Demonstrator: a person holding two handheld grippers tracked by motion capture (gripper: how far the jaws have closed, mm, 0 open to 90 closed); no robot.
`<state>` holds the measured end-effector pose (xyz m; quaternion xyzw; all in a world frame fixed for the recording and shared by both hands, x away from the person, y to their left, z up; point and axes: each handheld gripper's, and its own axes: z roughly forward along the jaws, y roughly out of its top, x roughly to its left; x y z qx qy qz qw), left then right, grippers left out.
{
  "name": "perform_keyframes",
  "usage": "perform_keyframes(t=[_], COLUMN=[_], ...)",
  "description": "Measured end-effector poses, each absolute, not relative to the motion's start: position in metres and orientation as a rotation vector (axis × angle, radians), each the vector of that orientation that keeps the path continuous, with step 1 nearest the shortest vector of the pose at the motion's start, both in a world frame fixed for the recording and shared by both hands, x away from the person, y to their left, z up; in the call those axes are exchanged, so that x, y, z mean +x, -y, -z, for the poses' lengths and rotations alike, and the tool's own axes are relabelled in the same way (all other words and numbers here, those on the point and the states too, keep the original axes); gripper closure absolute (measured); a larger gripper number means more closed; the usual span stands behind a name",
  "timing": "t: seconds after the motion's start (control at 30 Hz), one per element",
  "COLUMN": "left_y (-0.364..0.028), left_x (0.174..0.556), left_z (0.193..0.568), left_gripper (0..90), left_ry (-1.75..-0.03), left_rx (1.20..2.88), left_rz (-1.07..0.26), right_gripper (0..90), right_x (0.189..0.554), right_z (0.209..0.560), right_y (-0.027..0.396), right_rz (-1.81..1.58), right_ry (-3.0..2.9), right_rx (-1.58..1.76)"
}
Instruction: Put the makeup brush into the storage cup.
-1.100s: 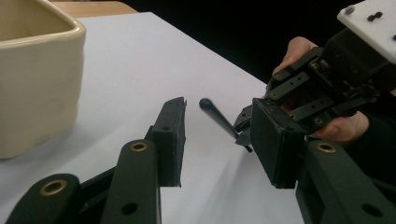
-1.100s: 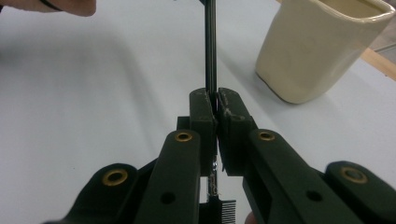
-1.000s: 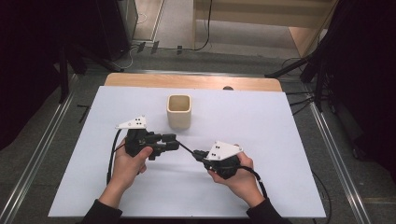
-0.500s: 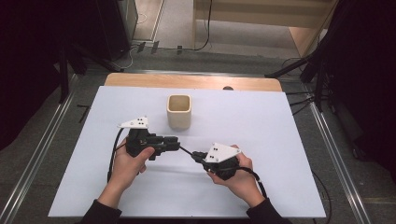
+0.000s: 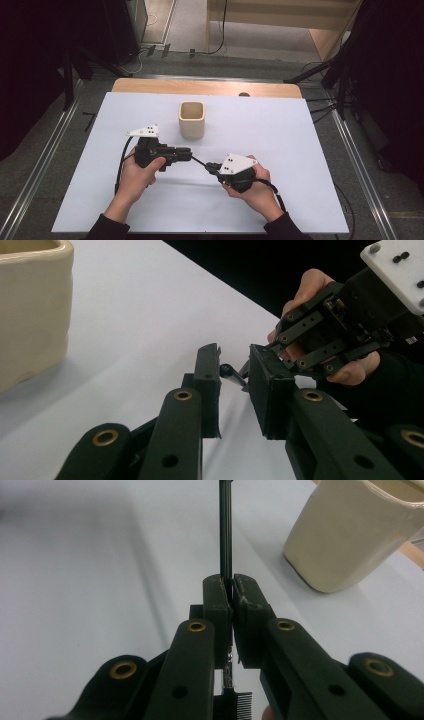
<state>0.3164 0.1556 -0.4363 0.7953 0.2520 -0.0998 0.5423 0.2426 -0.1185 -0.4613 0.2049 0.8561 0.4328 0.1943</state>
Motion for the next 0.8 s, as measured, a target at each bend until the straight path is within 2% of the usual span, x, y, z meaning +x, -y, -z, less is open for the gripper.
perform_keyframes(t=[0.37, 0.8], left_y=[-0.1546, -0.1541], left_x=[0.3174, 0.3161], left_z=[0.4377, 0.4376], left_gripper=[85.2, 86.2], left_ry=[-0.580, -0.569], left_rx=[1.872, 1.878], left_rz=[0.299, 0.271], right_gripper=[87.1, 86.2], right_x=[0.2425, 0.2445], right_z=[0.4639, 0.4675], right_y=[0.1176, 0.1174], right_rz=[-1.200, -1.217], right_ry=[-2.417, -2.413], right_rx=[0.566, 0.584])
